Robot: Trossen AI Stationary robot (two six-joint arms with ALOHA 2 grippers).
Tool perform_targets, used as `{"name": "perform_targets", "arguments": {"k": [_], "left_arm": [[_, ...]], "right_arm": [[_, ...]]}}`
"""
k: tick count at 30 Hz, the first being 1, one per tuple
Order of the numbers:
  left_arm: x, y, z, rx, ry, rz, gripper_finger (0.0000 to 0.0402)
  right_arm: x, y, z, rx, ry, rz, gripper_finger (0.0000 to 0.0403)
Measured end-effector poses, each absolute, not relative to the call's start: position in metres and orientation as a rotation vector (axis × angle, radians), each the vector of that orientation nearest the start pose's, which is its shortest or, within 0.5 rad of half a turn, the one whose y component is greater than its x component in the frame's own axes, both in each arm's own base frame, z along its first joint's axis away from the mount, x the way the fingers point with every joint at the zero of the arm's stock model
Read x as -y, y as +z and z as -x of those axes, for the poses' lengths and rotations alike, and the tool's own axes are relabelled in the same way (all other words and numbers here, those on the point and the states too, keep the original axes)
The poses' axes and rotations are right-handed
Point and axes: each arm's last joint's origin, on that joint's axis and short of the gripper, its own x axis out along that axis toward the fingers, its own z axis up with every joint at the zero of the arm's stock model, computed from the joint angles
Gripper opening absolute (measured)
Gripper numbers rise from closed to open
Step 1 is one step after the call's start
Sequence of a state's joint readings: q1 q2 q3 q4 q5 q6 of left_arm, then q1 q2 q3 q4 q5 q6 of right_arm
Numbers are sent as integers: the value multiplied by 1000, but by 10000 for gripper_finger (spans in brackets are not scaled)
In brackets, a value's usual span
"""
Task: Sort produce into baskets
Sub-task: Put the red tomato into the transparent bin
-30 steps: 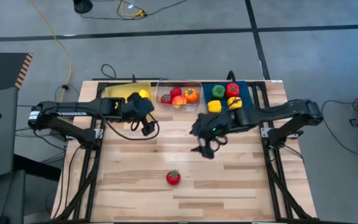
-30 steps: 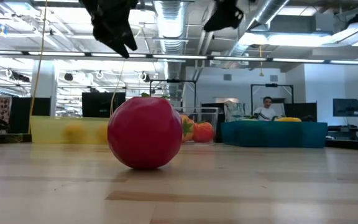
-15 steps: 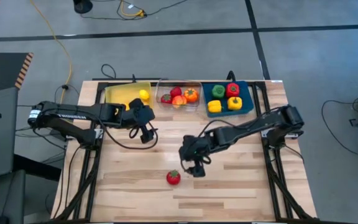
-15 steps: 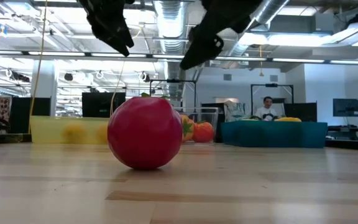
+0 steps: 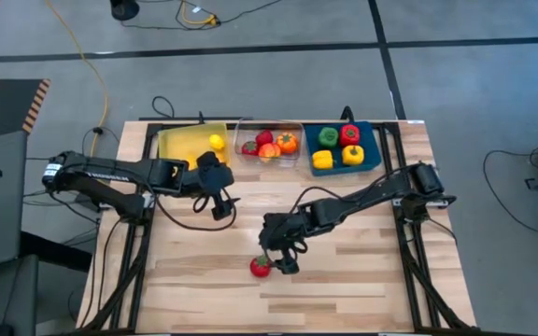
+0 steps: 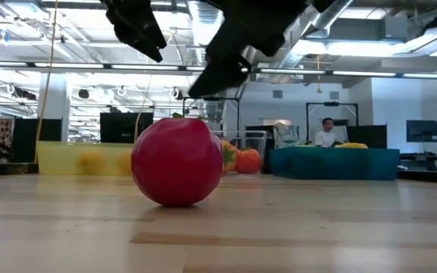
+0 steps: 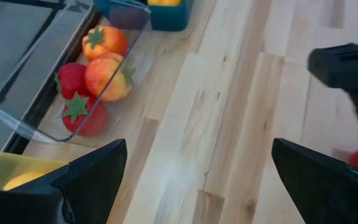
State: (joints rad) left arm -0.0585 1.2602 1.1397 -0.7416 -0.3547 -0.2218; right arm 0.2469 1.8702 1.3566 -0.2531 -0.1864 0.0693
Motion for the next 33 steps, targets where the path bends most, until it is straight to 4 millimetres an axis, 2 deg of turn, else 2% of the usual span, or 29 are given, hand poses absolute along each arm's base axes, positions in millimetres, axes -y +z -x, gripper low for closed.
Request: {"name": "perform_targets", "arguments": {"k": [6, 16, 27, 33], "left_arm": [[11, 313, -252, -810, 346, 19, 388], [20, 313, -251, -809, 310, 2, 388], [23, 313, -251, -809, 299, -4, 388], [23, 313, -251, -810, 299, -4, 388]], "right_arm": [[-112, 213, -397, -806, 397, -35, 392], [-120, 180, -406, -860, 395, -34, 384], [-120, 180, -410, -819, 400, -27, 365], [-118, 163, -415, -848, 391, -30, 365]]}}
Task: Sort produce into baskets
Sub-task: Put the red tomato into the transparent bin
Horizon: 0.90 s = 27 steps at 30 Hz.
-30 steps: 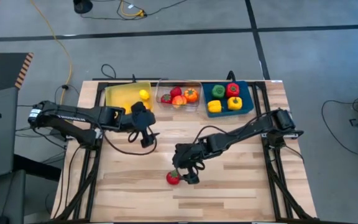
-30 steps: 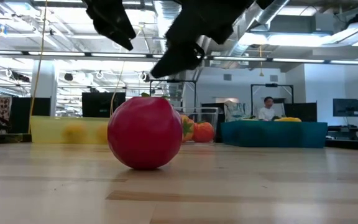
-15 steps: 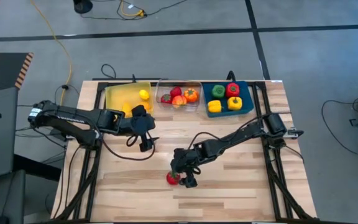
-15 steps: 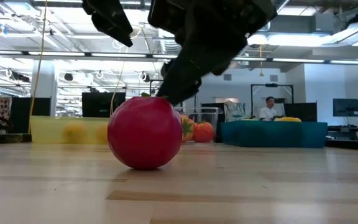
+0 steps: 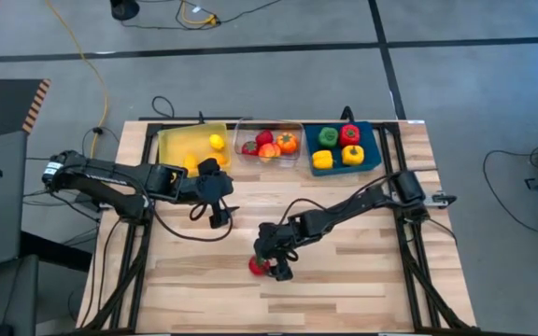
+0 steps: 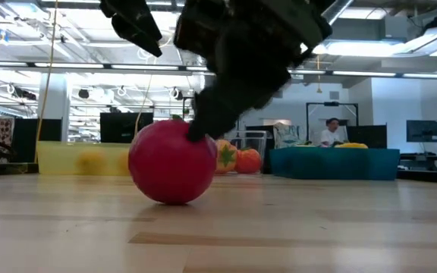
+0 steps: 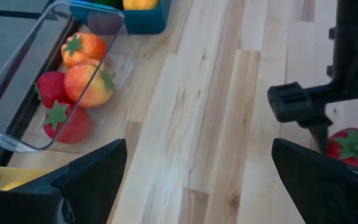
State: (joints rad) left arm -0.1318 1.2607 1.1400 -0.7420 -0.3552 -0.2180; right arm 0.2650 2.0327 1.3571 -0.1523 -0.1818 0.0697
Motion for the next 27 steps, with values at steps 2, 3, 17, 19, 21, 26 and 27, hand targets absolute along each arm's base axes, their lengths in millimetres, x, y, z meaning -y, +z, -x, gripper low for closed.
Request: {"name": "perform_targets", "arguments": {"k": [2, 3, 17, 19, 21, 26, 27], "left_arm": [[23, 313, -251, -810, 298, -4, 388], [23, 313, -251, -810, 297, -3, 388], [23, 313, -251, -808, 300, -3, 388], [23, 313, -251, -808, 302, -4, 388], [23, 313, -251, -807, 308, -7, 388], [22, 314, -250, -806, 307, -42, 388], [22, 315, -249, -805, 303, -50, 388]], "right_arm": [[-118, 156, -415, -875, 390, -34, 365], [-117, 151, -417, -874, 396, -44, 365], [-110, 144, -424, -862, 483, -110, 344], [-110, 144, -424, -865, 486, -111, 334], [-110, 144, -424, -862, 490, -112, 329], [-106, 152, -424, -848, 485, -114, 329], [-104, 156, -423, -852, 479, -115, 329]]}}
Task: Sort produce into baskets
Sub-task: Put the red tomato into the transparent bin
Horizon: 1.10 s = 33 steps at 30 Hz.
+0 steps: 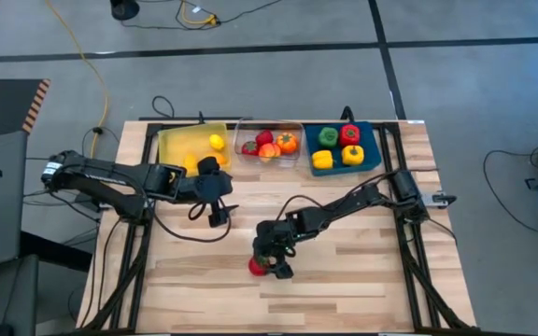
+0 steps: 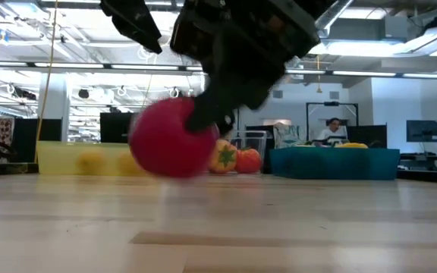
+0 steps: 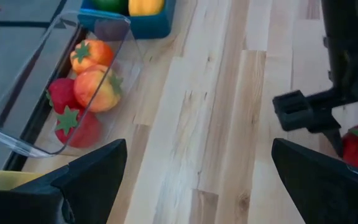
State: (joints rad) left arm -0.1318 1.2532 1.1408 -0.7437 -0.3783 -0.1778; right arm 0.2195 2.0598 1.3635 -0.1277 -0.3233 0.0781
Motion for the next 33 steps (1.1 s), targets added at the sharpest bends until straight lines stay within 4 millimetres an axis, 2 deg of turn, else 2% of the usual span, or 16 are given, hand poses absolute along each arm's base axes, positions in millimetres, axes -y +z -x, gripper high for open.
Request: {"name": "perform_targets", "arguments": {"k": [3, 7, 13, 20, 27, 33], "left_arm": [[22, 318, -246, -794, 300, -69, 388], [20, 325, -241, -769, 340, -105, 388], [15, 342, -225, -687, 386, -133, 388], [9, 369, -188, -557, 451, -123, 388], [4, 379, -153, -452, 446, -83, 388], [2, 369, -135, -435, 446, -76, 388]], "right_arm": [[-91, 172, -423, -813, 452, -124, 329], [-61, 201, -420, -757, 390, -113, 329], [0, 252, -408, -623, 184, -20, 329], [75, 287, -385, -540, -79, 41, 329], [144, 285, -366, -553, -283, 12, 329], [194, 260, -355, -620, -398, -42, 329]]}}
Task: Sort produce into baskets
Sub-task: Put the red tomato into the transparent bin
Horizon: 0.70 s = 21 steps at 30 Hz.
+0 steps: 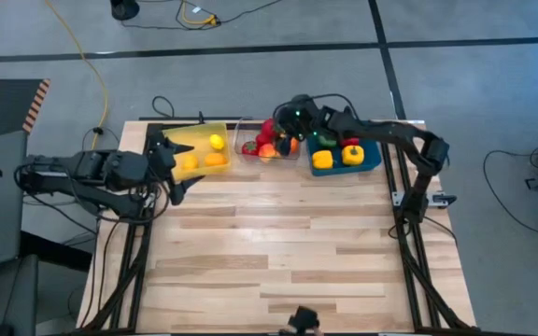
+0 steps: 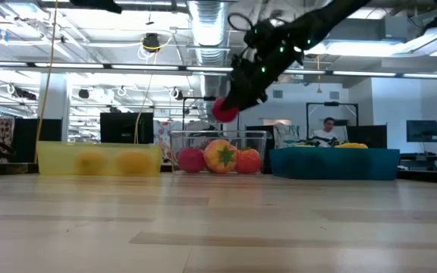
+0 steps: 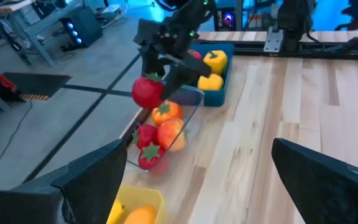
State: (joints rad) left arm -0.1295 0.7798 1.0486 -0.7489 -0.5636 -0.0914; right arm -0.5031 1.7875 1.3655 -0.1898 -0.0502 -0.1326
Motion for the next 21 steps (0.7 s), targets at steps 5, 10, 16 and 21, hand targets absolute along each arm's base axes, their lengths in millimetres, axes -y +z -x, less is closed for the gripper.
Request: {"name": "perform_targets", "arguments": {"k": [5, 10, 16, 21], "left_arm": [[2, 353, -135, -450, 450, -65, 388], [3, 337, -144, -430, 452, -52, 388], [5, 317, -156, -371, 447, -49, 388], [5, 304, -160, -361, 452, -76, 388]], "right_arm": [[223, 235, -348, -678, -456, -84, 329], [236, 215, -348, -715, -475, -108, 329], [238, 203, -352, -737, -468, -108, 329], [237, 203, -352, -736, -467, -106, 329]]}}
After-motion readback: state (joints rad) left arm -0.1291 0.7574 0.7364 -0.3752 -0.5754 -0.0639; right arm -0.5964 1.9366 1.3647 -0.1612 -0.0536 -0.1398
